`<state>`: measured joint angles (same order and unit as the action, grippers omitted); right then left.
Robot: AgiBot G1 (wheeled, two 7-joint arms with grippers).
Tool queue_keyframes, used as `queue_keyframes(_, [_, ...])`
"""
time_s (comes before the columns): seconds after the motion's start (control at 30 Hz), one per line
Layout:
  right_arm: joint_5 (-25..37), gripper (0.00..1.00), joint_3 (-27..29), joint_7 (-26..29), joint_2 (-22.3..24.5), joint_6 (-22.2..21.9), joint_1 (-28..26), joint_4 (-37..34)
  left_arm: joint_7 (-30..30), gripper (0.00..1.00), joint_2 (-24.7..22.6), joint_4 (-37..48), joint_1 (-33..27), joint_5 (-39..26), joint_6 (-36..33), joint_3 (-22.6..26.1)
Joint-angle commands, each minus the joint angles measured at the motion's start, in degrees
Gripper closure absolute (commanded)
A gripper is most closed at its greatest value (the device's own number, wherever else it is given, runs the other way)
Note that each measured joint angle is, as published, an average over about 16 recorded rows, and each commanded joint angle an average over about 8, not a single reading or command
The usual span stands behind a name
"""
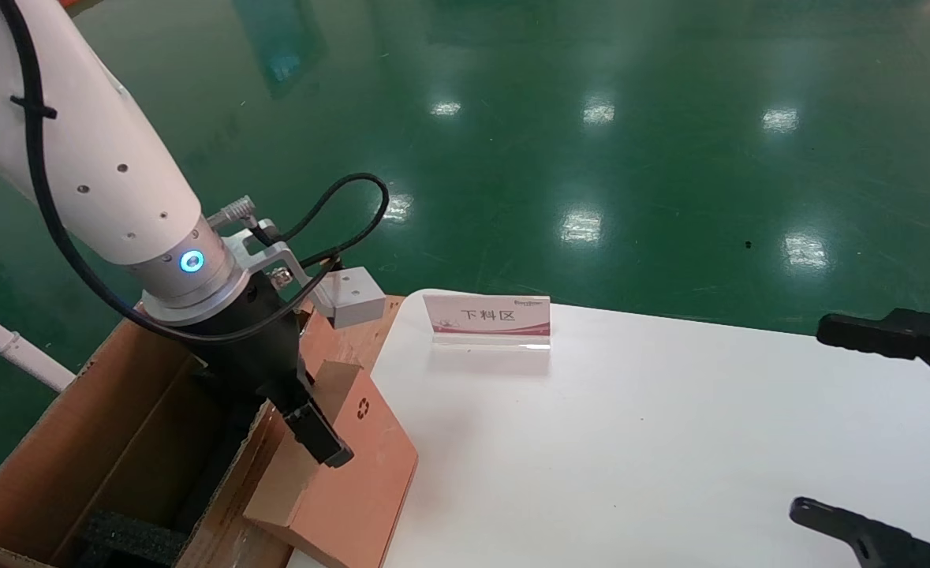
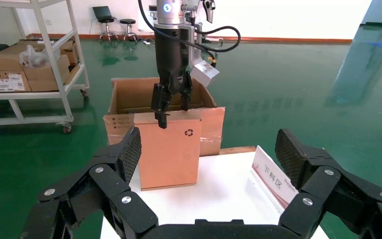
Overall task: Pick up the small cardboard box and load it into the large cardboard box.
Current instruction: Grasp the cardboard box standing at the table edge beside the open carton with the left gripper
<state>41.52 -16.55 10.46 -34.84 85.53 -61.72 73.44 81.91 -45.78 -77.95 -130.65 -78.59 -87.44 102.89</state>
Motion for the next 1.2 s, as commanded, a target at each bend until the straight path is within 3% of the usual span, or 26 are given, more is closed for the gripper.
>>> queue_keyframes(0.03, [0.0, 0.0, 0.0, 0.0, 0.0, 0.0, 0.0, 0.0, 0.0, 0.0, 0.0, 0.0, -0.3, 0.2, 0.1, 0.3])
queue_keyframes(0.67, [-0.1, 0.0, -0.1, 0.0, 0.0, 0.0, 0.0, 0.0, -0.3, 0.0, -0.5, 0.1, -0.2, 4.1, 0.5, 4.0])
queue_keyframes(1.2, [-0.1, 0.0, -0.1, -0.1, 0.1, -0.1, 0.0, 0.0, 0.5, 0.0, -0.2, 0.0, 2.5, -0.2, 5.8, 6.1])
